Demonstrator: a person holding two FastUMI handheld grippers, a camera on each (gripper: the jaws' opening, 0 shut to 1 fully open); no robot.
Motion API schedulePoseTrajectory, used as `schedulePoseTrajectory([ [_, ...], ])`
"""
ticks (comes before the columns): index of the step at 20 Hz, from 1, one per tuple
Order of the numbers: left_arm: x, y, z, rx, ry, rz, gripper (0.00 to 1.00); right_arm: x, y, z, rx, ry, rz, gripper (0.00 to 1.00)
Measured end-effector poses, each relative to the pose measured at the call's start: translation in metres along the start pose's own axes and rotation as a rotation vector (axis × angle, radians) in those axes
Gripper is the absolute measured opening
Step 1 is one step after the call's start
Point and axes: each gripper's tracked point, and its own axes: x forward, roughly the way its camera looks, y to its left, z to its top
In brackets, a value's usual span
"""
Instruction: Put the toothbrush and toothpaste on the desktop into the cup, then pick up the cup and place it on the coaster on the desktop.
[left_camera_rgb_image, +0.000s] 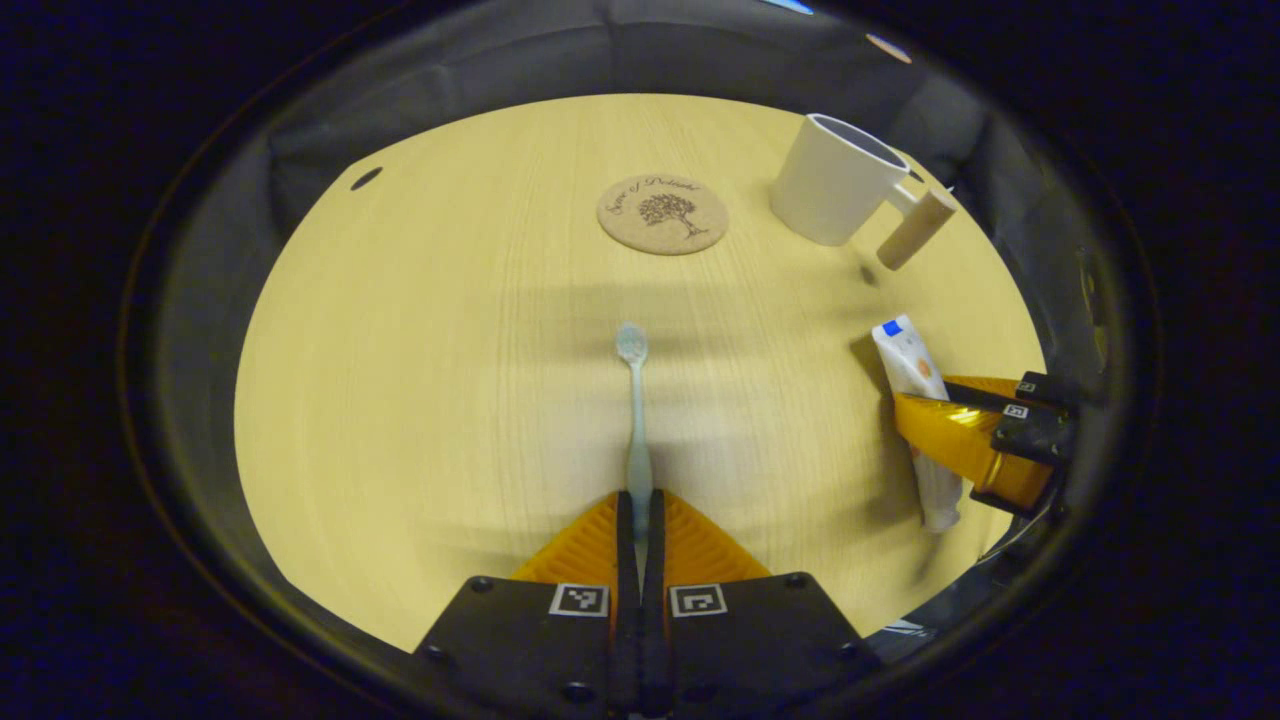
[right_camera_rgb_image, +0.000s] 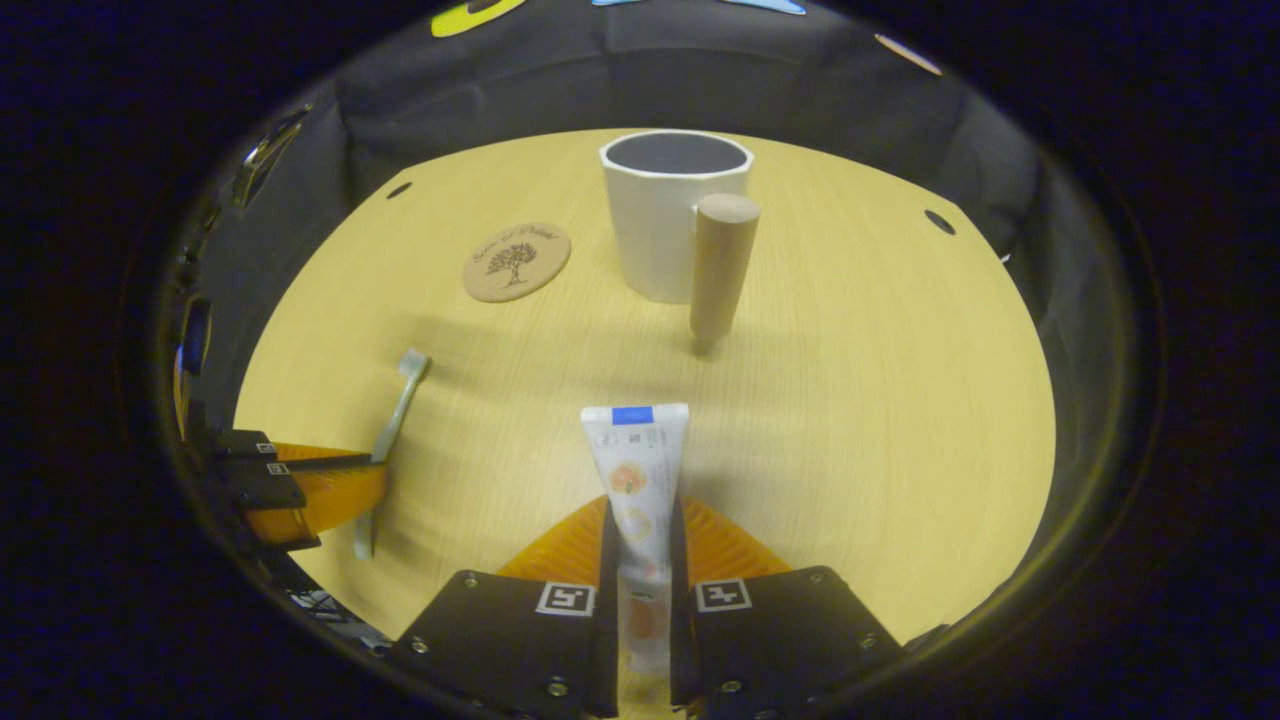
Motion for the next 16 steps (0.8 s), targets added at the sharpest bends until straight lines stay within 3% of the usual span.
schedulePoseTrajectory([
  [9,-0.035,-0.004,0.024,-0.062,-0.224,-0.049,0.08,-0.039,0.009,0.020,0.044,-0.211,0.082,0.22],
  [16,-0.072,-0.012,0.058,-0.092,-0.378,-0.085,0.08,-0.081,0.020,0.068,0.067,-0.350,0.137,0.22],
])
